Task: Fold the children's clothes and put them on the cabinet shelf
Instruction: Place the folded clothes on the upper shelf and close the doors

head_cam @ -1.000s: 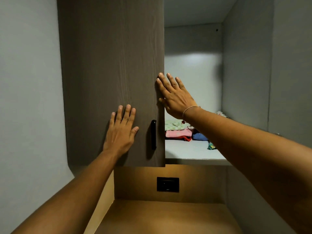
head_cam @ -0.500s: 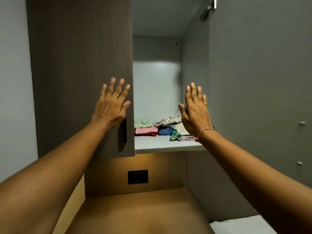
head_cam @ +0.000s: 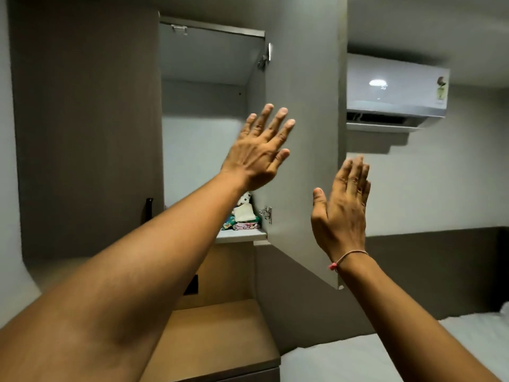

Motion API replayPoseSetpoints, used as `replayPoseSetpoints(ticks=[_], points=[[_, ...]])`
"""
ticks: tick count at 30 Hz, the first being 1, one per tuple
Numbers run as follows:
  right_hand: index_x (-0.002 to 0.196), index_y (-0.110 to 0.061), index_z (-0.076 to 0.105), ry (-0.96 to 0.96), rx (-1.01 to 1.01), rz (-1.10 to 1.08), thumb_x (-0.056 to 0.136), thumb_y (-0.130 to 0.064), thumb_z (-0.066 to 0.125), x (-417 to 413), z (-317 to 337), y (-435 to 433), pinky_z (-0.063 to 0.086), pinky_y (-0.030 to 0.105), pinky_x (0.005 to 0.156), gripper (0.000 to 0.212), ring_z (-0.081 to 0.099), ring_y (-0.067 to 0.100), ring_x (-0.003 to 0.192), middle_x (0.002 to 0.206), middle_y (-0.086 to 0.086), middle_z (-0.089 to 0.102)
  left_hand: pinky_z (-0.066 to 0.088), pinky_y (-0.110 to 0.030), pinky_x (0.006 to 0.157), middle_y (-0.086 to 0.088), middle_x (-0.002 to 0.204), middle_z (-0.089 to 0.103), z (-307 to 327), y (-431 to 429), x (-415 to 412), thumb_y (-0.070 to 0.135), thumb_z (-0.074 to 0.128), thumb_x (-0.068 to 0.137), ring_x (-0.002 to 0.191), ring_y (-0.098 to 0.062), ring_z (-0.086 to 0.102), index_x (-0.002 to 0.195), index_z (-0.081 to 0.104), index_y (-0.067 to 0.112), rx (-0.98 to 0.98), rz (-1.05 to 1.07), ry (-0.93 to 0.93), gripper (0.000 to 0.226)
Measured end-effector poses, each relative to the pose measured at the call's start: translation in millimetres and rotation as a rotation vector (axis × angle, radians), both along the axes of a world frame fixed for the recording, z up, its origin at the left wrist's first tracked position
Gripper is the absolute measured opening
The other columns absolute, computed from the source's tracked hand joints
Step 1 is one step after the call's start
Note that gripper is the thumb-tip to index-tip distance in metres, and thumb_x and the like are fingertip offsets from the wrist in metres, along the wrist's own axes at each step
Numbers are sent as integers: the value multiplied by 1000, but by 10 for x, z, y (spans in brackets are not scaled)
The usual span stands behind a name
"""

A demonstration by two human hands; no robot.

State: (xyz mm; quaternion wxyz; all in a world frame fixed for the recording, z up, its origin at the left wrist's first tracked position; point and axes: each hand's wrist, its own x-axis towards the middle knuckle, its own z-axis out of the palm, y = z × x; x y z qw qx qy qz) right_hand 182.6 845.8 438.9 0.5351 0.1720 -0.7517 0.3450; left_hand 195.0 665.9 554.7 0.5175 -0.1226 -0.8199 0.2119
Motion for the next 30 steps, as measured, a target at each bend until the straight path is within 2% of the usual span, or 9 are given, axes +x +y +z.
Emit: replayPoseSetpoints(ticks=[3,6,10,13,18,22,26,30], points=[[153,-7,-9,-175,-107,97,96,-40,32,-154,58,175,-13,33,119,77,-17,22,148,161,12,-15,2,-45,122,-5,163,2,158,413,-14,46,16,102,149,-27,-7,155,5,21,-59,-19,-22,60],[154,-8,-6,-296,-93,174,101,-32,38,-282,72,194,-7,37,121,73,-13,24,149,162,12,-11,2,-45,122,-5,163,1,298,688,-73,47,16,102,149,-27,-8,155,4,21,-127,-18,-54,60],[155,-11,0,-248,-146,259,92,-36,34,-308,17,78,0,35,122,76,-4,21,150,164,8,-2,4,-46,122,-6,163,1,401,865,-179,46,18,103,149,-29,-7,155,6,22,-220,5,-78,59],[155,-12,-1,-180,-97,315,89,-38,33,-253,-83,-60,0,33,122,78,-4,16,150,164,7,-2,5,-47,121,-7,163,4,407,740,-150,44,20,102,150,-29,-4,155,10,22,-275,26,-60,58],[155,-14,1,-37,83,430,93,-35,31,-96,-147,-480,-4,27,120,72,-6,11,149,163,4,-1,4,-46,122,-6,163,8,312,85,144,44,19,101,150,-29,0,155,12,19,-241,50,-8,60],[154,-13,1,71,292,440,96,-34,30,-72,-123,-1044,0,34,122,69,-5,17,150,163,6,1,2,-44,122,-6,163,3,175,-621,391,44,17,102,150,-29,-2,155,7,16,-158,131,16,60],[154,-18,-8,43,476,413,100,-45,25,-284,-31,-1700,-4,39,122,68,-13,21,149,162,3,-13,1,-44,122,-3,162,-6,55,-1380,422,44,16,103,149,-26,-8,154,-2,19,-60,265,49,59],[152,-21,-13,-5,643,356,100,-53,20,-716,43,-2351,-2,46,122,69,-18,21,147,157,-1,-24,1,-45,121,-3,162,-7,-283,-2168,245,45,14,102,149,-24,-10,153,-3,20,113,338,42,59]])
